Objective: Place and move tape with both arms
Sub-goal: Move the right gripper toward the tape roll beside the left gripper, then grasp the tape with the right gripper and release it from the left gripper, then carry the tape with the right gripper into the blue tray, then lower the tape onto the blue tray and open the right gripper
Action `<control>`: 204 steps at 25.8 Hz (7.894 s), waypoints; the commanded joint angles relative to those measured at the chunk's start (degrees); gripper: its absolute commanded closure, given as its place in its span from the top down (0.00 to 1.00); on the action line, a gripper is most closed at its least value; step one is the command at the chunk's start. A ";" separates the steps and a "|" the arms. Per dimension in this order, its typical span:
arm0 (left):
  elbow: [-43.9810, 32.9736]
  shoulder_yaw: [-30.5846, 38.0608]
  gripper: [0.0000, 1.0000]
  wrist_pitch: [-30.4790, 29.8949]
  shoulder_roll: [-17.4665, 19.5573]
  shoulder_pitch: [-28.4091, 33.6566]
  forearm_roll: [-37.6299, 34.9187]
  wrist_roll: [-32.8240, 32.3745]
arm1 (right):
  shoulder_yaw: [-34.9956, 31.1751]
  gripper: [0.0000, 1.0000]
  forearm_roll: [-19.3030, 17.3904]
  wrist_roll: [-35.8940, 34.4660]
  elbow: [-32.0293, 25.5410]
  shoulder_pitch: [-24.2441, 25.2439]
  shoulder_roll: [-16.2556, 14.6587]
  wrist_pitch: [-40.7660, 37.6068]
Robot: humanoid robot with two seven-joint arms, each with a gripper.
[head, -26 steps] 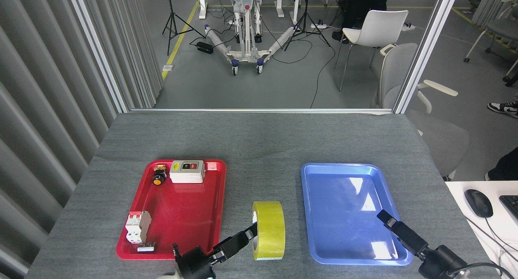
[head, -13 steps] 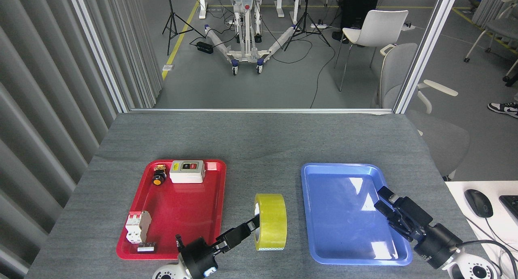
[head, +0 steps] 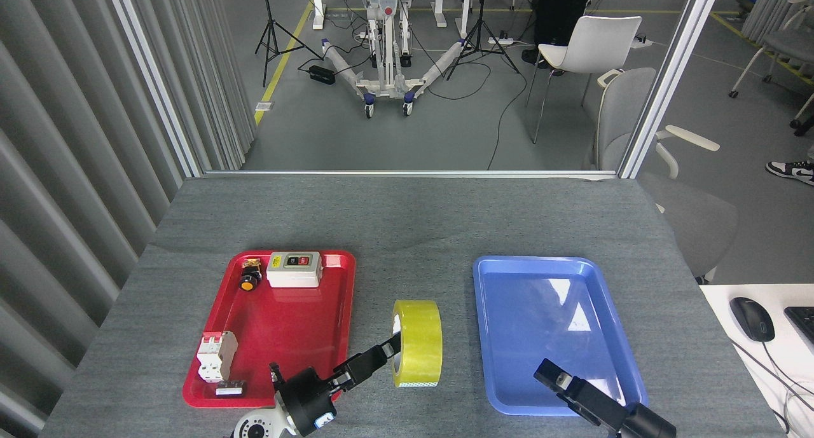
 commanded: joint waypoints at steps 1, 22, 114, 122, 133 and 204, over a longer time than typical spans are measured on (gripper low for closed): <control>0.25 0.23 0.05 -0.12 0.08 -0.10 0.00 -0.11 | 8.24 1.00 -0.01 1.39 0.11 -2.13 -0.48 -0.60; -0.37 0.32 0.06 -0.21 0.17 -0.02 -0.09 -0.02 | 21.87 1.00 5.61 -5.29 1.34 -11.89 -4.79 -6.40; -0.37 15.17 1.00 -1.09 3.77 0.95 -15.82 12.19 | 16.15 0.24 24.94 -12.24 -2.79 -15.14 -3.56 16.01; -1.77 16.31 1.00 1.81 3.94 0.95 -39.29 47.35 | 15.80 0.18 49.73 -12.24 6.18 -22.26 -7.17 34.29; -10.74 7.97 1.00 28.53 4.38 2.88 -57.57 50.51 | 25.29 0.18 49.12 -2.57 23.23 -35.80 -9.98 35.70; -6.52 9.37 1.00 25.01 6.32 6.75 -65.30 55.96 | 12.64 0.98 60.27 -28.76 24.28 -30.61 -2.60 31.83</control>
